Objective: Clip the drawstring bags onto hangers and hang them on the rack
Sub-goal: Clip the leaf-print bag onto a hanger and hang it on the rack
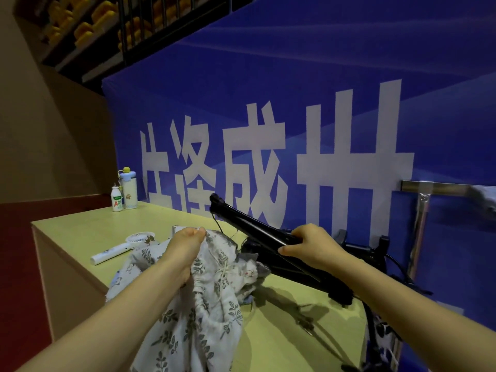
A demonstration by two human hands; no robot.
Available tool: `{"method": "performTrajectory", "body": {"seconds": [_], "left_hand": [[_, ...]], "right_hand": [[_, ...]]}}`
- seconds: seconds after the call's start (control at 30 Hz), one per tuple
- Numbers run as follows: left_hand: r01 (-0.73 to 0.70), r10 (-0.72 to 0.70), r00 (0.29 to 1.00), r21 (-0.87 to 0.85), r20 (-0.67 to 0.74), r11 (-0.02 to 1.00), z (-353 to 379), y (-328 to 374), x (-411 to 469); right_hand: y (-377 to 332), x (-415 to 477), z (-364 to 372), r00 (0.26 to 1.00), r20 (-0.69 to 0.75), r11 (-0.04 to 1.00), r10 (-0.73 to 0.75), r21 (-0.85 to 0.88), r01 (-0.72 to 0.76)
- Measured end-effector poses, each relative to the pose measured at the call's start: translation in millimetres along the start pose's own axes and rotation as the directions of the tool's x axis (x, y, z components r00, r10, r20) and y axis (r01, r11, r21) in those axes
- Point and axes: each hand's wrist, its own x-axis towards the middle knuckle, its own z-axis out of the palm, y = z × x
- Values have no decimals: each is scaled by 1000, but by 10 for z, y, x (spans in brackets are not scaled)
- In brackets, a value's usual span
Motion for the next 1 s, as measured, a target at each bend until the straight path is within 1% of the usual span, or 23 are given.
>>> {"method": "performTrajectory", "body": {"seconds": [0.1,0.2,0.27,0.33,0.43,0.47,0.5,0.57,0.63,0.7,0.73,0.77,0.8,0.87,0.9,0.93,0.97,1.0], "left_hand": [[28,-29,998,-25,-50,999,-253,45,-12],[53,-62,991,-78,-116,996,-580,51,25],[52,-68,981,-93,-183,994,-800,116,-40],[41,-67,976,-126,-208,991,-997,150,-58],[92,-123,970,-150,-212,984,-1327,215,-80],[99,-132,971,-166,-202,981,-1438,222,-58],[103,-140,965,-169,-223,980,-1529,241,-54],[112,-147,963,-161,-226,981,-1655,280,-76],[110,-131,977,-132,-166,985,-1688,344,-152],[90,-91,990,-16,-109,996,-1660,400,-177],[63,-53,993,91,-102,994,-1624,421,-172],[6,26,992,254,-121,967,-1591,437,-172],[-41,104,987,436,-120,899,-1537,463,-198],[-81,190,978,690,-83,720,-1407,493,-230],[-91,220,973,763,-69,641,-1335,507,-239],[-90,237,969,806,-63,584,-1262,530,-268],[-101,248,967,821,-51,563,-1205,536,-281],[-113,244,969,811,-38,574,-1157,544,-302]], "right_hand": [[-190,-64,3,992,-62,994,-106,-37,104],[-360,-168,13,970,-82,972,-230,-64,225],[-482,-224,38,938,-86,937,-337,-130,324],[-567,-269,59,896,-82,889,-436,-196,414],[-674,-321,85,817,-90,807,-570,-248,536],[-690,-335,86,796,-93,788,-598,-252,562],[-699,-352,86,780,-90,772,-620,-252,584],[-700,-386,87,755,-57,739,-654,-264,620],[-728,-418,107,710,-11,676,-704,-315,666],[-793,-443,141,656,31,599,-754,-377,707],[-832,-448,162,642,59,568,-764,-411,713],[-863,-445,181,633,82,538,-770,-449,713],[-889,-433,199,624,95,511,-776,-486,709],[-923,-410,222,607,94,469,-789,-544,696],[-933,-399,231,599,88,453,-796,-570,686],[-946,-387,235,593,83,436,-801,-598,673],[-955,-381,233,591,83,419,-802,-628,656],[-967,-371,226,593,80,406,-801,-655,638]]}}
